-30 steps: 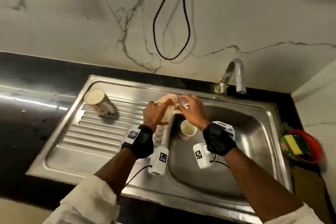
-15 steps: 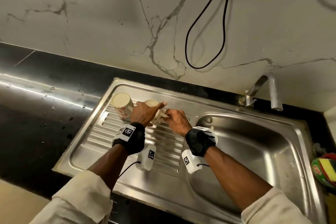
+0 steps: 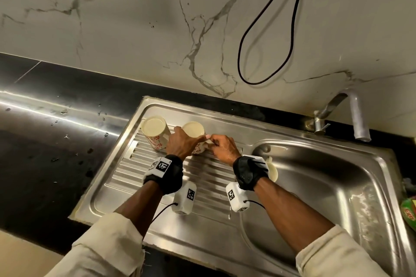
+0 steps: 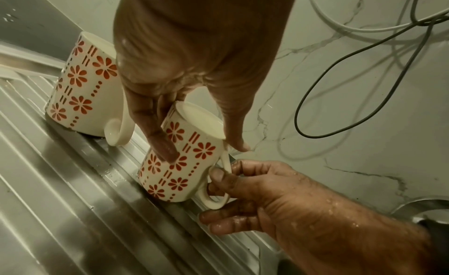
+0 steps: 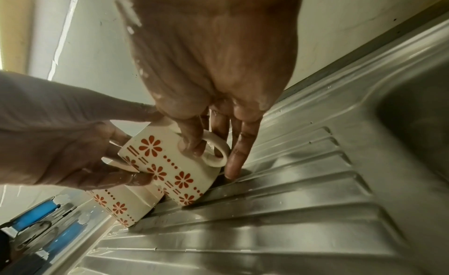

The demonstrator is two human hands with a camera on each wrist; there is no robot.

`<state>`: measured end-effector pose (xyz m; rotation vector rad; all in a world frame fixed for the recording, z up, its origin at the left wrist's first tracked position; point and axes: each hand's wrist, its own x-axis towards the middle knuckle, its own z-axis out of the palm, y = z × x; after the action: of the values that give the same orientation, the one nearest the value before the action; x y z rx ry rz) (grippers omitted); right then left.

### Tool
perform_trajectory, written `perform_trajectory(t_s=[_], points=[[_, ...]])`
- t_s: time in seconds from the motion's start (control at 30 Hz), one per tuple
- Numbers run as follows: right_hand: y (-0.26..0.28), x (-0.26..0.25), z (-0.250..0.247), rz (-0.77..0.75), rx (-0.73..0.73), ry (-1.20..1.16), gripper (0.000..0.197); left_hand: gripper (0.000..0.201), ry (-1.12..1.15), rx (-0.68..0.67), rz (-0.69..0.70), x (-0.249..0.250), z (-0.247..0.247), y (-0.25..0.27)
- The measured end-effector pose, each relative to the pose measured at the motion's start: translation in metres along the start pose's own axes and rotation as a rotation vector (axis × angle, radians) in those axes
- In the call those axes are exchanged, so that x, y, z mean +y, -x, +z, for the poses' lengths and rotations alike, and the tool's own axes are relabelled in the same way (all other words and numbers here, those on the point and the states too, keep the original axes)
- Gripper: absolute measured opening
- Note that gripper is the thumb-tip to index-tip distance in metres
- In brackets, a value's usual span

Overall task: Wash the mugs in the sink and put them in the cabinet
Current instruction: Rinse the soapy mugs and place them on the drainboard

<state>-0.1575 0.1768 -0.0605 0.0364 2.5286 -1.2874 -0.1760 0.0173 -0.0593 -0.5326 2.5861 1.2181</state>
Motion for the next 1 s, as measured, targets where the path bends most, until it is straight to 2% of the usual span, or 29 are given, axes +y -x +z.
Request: perform_trajectory(t_s=[0.1, 0.17, 0.27, 0.33, 0.4, 0.47, 0.57, 0.63, 0.73, 0.8, 0.87, 1.0], points=[[-0.003, 0.005, 0.0, 0.002, -0.003, 0.033, 0.012, 0.108, 0.003, -0.023, -0.007, 0.017, -0.008, 0.019], [-0.003, 0.009, -0.002, -0.004, 0.003, 0.037, 0.017, 0.097, -0.069, 0.025, 0.008, 0.025, -0.01, 0.031], [0.001, 0.013, -0.012, 0.005, 0.033, 0.001, 0.02, 0.076, -0.222, 0.274, 0.113, 0.037, -0.007, 0.049], [0.005, 0.021, -0.022, 0.025, 0.104, -0.05, 0.031, 0.059, -0.181, 0.38, 0.288, 0.049, 0.001, 0.062], [0.014, 0.034, -0.037, 0.021, 0.249, -0.058, 0.021, 0.039, -0.148, 0.304, 0.465, 0.061, 0.019, 0.071], [0.028, 0.054, -0.054, 0.023, 0.391, -0.065, 0.022, 0.027, -0.154, 0.15, 0.543, 0.071, 0.044, 0.076], [0.052, 0.084, -0.075, 0.1, 0.512, -0.095, 0.026, 0.022, -0.161, -0.095, 0.511, 0.083, 0.083, 0.083], [0.063, 0.104, -0.086, 0.202, 0.528, -0.015, 0.026, 0.027, -0.209, -0.215, 0.45, 0.085, 0.106, 0.086], [0.074, 0.136, -0.101, 0.374, 0.395, 0.218, 0.013, 0.032, -0.343, -0.329, 0.463, 0.087, 0.139, 0.092], [0.077, 0.152, -0.105, 0.389, 0.25, 0.284, 0.033, 0.03, -0.355, -0.349, 0.46, 0.084, 0.156, 0.093], [0.071, 0.162, -0.107, 0.327, 0.176, 0.352, 0.046, 0.029, -0.351, -0.353, 0.433, 0.08, 0.17, 0.091], [0.045, 0.18, -0.094, 0.097, 0.001, 0.504, 0.059, 0.029, -0.416, -0.409, 0.337, 0.08, 0.188, 0.087]])
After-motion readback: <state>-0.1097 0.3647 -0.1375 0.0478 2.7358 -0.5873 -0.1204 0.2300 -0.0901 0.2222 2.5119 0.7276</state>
